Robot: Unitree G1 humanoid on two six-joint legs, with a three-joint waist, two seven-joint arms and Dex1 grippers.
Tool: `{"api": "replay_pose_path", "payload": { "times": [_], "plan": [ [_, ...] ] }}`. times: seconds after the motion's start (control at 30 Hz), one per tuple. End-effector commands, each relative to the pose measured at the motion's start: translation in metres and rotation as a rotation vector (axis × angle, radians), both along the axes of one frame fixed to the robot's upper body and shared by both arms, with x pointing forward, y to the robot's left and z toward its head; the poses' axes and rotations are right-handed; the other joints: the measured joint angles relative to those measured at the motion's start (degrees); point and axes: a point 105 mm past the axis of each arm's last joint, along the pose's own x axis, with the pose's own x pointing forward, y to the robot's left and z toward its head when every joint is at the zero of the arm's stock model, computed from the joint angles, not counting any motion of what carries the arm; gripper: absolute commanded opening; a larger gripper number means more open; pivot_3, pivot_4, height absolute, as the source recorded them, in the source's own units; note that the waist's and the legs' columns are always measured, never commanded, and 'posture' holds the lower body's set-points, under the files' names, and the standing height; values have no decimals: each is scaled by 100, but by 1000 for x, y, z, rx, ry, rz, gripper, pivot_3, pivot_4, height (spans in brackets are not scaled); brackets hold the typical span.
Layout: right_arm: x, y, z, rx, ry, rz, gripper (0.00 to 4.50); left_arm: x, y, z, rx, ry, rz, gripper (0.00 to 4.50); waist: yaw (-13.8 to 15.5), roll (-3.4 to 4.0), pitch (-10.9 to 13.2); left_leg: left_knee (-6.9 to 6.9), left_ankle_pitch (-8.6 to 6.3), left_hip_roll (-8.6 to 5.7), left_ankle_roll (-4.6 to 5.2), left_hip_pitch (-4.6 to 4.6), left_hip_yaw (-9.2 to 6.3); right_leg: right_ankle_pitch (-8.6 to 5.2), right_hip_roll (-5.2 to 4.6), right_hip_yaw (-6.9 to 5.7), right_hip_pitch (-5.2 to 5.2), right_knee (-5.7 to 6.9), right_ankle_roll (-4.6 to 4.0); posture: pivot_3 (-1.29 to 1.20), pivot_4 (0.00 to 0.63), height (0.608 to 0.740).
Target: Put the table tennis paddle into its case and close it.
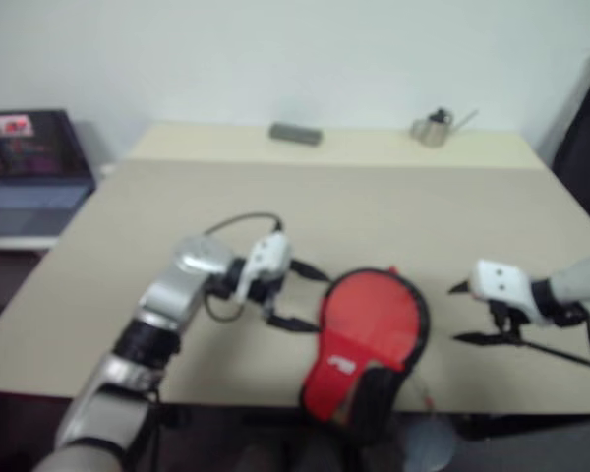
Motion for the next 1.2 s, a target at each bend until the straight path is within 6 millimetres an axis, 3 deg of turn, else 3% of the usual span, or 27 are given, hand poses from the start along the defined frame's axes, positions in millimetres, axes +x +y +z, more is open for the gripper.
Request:
{"api": "replay_pose_path", "payload": {
  "times": [0.03, 0.37, 0.5, 0.57, 0.87, 1.2],
  "plan": [
    [7, 3, -5, -20, -37, 19, 4454, -3, 1, 16, 0, -37, -59, 4500, 2, 0, 0, 0, 0, 0, 0, 0, 0, 0, 0, 0, 0, 0, 0, 0, 150, 740],
    [23, 23, -14, 7, -70, 56, 4454, 1, 21, 20, 25, -52, 13, 4500, -30, 0, 1, 0, 0, 1, 0, 1, -1, 0, 0, 0, -1, 1, -1, 0, 150, 740],
    [33, 32, -7, 20, -94, 68, 4454, -7, 60, 6, 161, -27, 58, 4500, -126, 4, 3, -2, 0, 1, 0, 0, 0, -1, -4, 4, -3, 0, -2, 0, 150, 740],
    [37, 33, -6, 20, -98, 69, 4454, -9, 70, 4, 191, -22, 76, 4500, -149, 8, 7, -3, 0, 4, 0, 3, 0, -2, -15, 5, -4, 1, -4, 0, 150, 740],
    [54, 50, 2, 45, -127, 97, 4454, -11, 68, 6, 170, -32, 107, 4500, -140, 7, 11, -2, 0, 3, 0, 0, -2, -3, -16, -2, -4, 2, -7, 0, 150, 740],
    [69, 87, 5, 108, -163, 143, 4454, -12, 62, 6, 156, -31, 106, 4500, -191, 9, 12, -3, 0, 7, 0, 1, 0, -3, -9, 1, -8, 6, -10, 0, 150, 740]
  ]
}}
